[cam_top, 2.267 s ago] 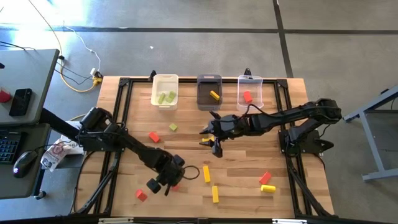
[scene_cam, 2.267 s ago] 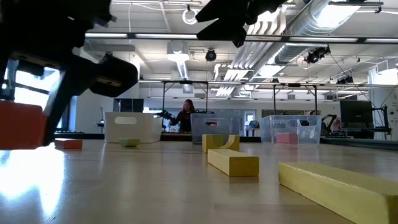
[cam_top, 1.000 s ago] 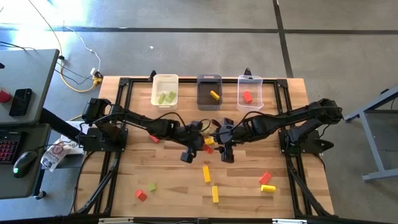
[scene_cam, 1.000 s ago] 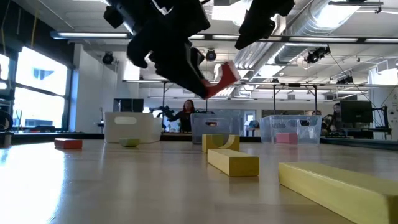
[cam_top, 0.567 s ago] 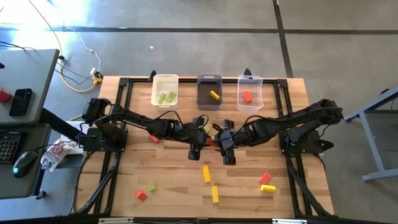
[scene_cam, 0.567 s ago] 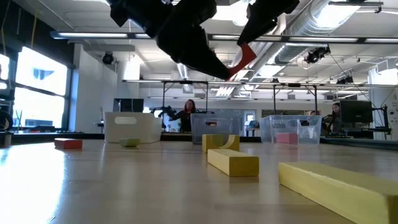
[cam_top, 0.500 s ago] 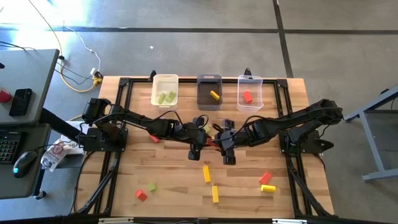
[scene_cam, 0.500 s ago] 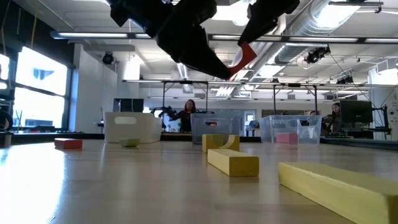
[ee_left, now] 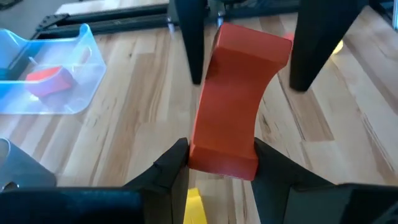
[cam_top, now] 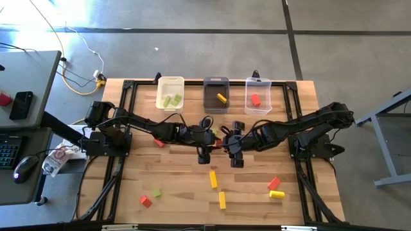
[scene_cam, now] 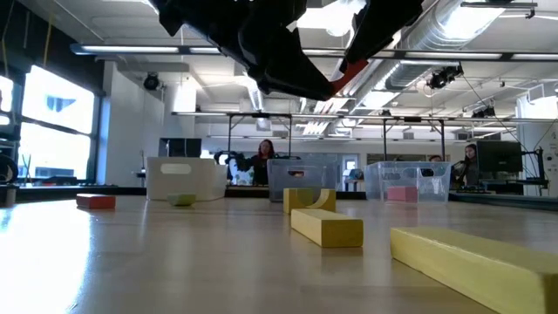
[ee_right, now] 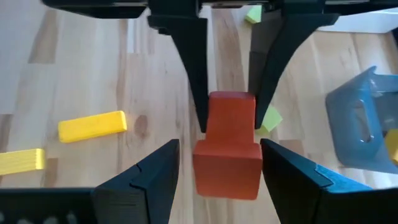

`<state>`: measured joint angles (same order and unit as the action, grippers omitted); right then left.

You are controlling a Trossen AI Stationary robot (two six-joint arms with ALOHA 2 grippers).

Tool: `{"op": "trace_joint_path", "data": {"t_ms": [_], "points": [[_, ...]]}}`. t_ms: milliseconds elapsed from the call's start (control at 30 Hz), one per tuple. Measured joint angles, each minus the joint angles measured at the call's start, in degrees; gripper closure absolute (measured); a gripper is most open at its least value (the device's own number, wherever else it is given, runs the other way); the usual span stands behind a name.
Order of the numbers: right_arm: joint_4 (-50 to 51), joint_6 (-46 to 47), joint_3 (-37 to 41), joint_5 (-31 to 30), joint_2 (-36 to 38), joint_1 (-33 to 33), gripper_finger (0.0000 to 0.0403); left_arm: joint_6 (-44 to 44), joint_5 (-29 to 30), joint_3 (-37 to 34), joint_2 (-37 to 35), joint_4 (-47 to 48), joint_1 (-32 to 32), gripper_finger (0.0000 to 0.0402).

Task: Sort & place blocks by color
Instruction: Put the orange block into the transparent bin

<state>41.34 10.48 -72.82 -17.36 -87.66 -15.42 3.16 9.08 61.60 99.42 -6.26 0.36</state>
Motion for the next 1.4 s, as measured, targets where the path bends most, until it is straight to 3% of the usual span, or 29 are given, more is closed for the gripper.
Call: {"op": "trace_joint_path", "data": {"t_ms": [167, 400, 667, 1067, 1400], "points": [[0.0, 0.0, 0.0, -2.2, 0.0, 0.0, 0.0212, 0.0, 0.1, 0.0, 0.0, -0.7, 0.0, 0.029], [0.2, -0.4, 0.0, -2.5, 0.0, 0.0, 0.0298, -0.5, 0.2, 0.0, 0.0, -0.6, 0.0, 0.0289], [0.4, -0.2, 0.0, -3.0, 0.0, 0.0, 0.0299, -0.8, 0.2, 0.0, 0.0, -0.5, 0.1, 0.0279], [3.0, 4.6, 0.0, -3.9, 0.0, 0.0, 0.0299, -6.9, 0.0, 0.0, 0.0, 1.6, 0.2, 0.0209], [12.6, 14.8, 0.0, -10.2, 0.0, 0.0, 0.0299, -7.5, 0.8, 0.0, 0.0, 7.7, 1.2, 0.018]]}}
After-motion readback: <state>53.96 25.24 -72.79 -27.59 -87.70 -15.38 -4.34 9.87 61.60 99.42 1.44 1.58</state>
